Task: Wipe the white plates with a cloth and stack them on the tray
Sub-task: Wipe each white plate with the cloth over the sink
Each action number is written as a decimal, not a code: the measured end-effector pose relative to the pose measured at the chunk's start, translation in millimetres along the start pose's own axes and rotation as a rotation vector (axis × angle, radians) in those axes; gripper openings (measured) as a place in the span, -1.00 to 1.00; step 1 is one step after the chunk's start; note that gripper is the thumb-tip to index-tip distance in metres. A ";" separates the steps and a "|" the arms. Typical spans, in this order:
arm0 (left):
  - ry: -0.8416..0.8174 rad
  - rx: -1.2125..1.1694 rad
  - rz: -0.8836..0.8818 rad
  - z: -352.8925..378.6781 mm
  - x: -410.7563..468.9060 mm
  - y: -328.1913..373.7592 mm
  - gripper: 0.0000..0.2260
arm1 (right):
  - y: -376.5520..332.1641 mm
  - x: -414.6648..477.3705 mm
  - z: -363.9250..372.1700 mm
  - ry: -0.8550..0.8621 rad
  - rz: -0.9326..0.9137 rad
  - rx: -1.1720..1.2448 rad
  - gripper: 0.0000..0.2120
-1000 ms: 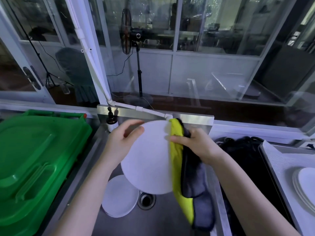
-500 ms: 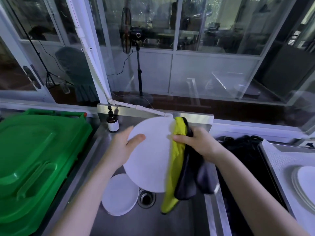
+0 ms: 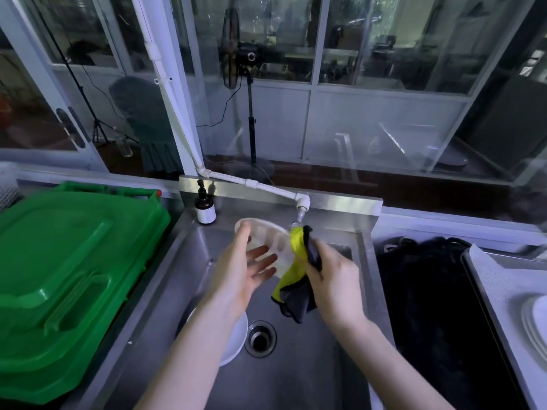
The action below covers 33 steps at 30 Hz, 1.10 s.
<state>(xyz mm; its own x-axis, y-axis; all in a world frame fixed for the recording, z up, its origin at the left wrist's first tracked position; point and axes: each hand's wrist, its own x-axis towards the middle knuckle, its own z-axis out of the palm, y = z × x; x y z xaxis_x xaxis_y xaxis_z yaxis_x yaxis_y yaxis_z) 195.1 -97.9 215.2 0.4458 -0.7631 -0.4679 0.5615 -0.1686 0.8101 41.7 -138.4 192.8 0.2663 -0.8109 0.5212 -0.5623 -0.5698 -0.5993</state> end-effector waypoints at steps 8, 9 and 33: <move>-0.073 -0.110 -0.177 -0.1 0.6 -5.5 -0.57 | -12.1 -28.6 9.2 -0.217 -0.444 -0.060 -0.42; -0.082 -0.123 -0.200 -3.7 2.0 -6.0 -0.59 | -12.7 -30.0 7.9 -0.269 -0.446 -0.030 -0.47; -0.301 0.113 0.231 -33.4 -12.5 -0.3 -0.58 | -37.6 38.9 14.8 -0.179 0.038 0.289 -0.61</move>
<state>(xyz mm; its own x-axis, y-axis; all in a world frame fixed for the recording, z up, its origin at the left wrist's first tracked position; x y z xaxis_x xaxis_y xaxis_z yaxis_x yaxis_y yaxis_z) 212.6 -67.5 209.0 0.3177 -0.9350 -0.1576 0.3824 -0.0257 0.9237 84.8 -150.6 226.6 0.3975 -0.8279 0.3956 -0.3358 -0.5324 -0.7770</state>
